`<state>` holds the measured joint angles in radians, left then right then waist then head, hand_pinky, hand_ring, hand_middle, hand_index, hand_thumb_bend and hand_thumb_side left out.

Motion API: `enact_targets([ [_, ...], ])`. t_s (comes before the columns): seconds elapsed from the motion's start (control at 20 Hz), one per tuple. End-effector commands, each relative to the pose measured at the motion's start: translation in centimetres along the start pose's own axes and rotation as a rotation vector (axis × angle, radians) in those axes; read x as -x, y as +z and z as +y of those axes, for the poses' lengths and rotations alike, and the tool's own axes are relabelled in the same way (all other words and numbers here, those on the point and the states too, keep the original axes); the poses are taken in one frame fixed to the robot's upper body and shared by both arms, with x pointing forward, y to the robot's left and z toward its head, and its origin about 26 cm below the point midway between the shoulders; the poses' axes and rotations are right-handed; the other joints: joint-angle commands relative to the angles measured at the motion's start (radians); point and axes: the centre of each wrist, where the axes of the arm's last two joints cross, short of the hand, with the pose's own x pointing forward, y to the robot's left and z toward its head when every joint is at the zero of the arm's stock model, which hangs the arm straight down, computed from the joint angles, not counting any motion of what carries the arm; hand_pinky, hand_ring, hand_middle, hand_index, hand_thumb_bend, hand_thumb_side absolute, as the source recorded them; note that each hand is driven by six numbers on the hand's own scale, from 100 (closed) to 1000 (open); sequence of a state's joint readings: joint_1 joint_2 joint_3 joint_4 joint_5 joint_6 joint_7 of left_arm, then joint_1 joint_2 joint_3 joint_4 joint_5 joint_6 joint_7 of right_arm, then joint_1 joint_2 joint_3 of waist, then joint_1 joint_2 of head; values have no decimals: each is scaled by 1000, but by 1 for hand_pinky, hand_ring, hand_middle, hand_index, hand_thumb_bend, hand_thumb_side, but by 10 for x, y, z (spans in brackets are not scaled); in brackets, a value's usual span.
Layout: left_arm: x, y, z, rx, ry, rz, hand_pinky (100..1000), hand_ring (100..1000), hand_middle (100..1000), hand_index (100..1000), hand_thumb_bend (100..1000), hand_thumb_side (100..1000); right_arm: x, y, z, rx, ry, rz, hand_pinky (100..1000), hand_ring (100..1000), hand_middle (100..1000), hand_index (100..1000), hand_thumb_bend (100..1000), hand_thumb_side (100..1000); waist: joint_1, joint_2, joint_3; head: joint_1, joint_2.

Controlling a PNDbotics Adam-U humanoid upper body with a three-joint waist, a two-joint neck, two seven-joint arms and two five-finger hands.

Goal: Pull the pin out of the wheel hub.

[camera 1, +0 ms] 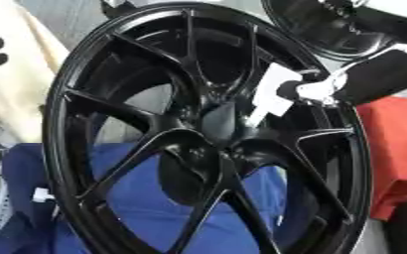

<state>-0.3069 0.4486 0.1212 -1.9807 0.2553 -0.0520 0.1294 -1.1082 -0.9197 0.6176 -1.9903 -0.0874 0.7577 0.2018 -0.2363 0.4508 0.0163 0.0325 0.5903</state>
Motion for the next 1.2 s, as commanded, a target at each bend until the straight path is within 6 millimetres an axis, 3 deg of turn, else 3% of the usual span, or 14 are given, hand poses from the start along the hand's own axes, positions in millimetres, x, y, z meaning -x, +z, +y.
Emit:
enact_targets([
  [0.05,-6,-2,0,7,-6,-19,819,791,685,780,100,700,-3,4,-5,16,5,-4,768,898,788,897,491,273,10,-19,1,-5,-2],
  [0.45,-6,-2,-1,8,-7,-20,819,792,685,780,100,700,-2,2,1,3,-23,28,758,887,780,894,450,303,10,-3,7,-13,-7],
  [1.2,-6,-2,-3,12,-11,-23,820,792,685,780,100,712,7,2,9,-12,-57,76,773,896,790,897,477,291,10,25,18,-22,-21],
])
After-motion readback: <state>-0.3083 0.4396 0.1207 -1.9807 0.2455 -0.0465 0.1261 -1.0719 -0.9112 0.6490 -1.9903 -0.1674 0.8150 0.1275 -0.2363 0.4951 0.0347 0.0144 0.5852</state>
